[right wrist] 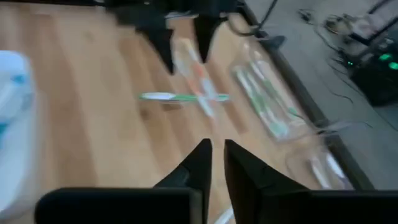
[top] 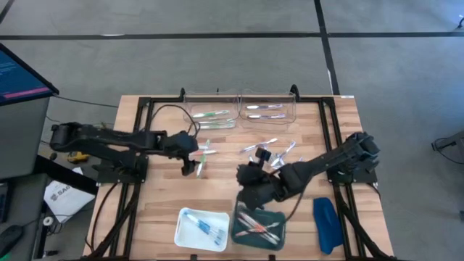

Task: Pick & Place Toothbrushes
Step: Put the orange toothbrush into the green bin

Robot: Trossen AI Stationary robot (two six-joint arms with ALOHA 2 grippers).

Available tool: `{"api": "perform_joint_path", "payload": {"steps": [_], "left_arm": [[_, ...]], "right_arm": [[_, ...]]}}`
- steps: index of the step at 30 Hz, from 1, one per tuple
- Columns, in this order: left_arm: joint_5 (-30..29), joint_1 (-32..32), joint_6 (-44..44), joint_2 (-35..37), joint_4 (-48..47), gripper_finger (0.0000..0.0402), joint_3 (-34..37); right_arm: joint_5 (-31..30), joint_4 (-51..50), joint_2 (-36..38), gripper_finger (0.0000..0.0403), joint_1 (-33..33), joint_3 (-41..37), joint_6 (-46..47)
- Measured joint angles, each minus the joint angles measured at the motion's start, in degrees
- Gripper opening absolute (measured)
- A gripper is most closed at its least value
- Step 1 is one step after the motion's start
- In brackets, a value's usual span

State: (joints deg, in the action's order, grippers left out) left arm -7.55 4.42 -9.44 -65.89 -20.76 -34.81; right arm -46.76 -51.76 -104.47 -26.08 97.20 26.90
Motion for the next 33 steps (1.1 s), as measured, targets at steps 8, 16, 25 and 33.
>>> {"api": "perform_joint_path", "payload": {"steps": [8,16,25,33], "left_arm": [[-0.41,7.75,3.42,-12.86,2.81,0.0319,0.18],[0.01,11.11,5.67,-16.33,5.36,0.0319,0.11],[0.41,11.00,4.97,-16.26,5.56,0.0319,0.11],[0.21,11.00,4.71,-16.26,5.52,0.0318,0.11]], "right_arm": [[-18.04,-0.61,0.82,0.0034,-4.04,-0.83,1.22],[-28.14,2.73,6.70,0.0035,-9.82,-9.86,5.57],[30.60,71.11,19.91,0.0004,-8.18,-38.59,-41.54],[40.30,79.21,27.48,0.0012,-2.47,-45.44,-35.50]]}}
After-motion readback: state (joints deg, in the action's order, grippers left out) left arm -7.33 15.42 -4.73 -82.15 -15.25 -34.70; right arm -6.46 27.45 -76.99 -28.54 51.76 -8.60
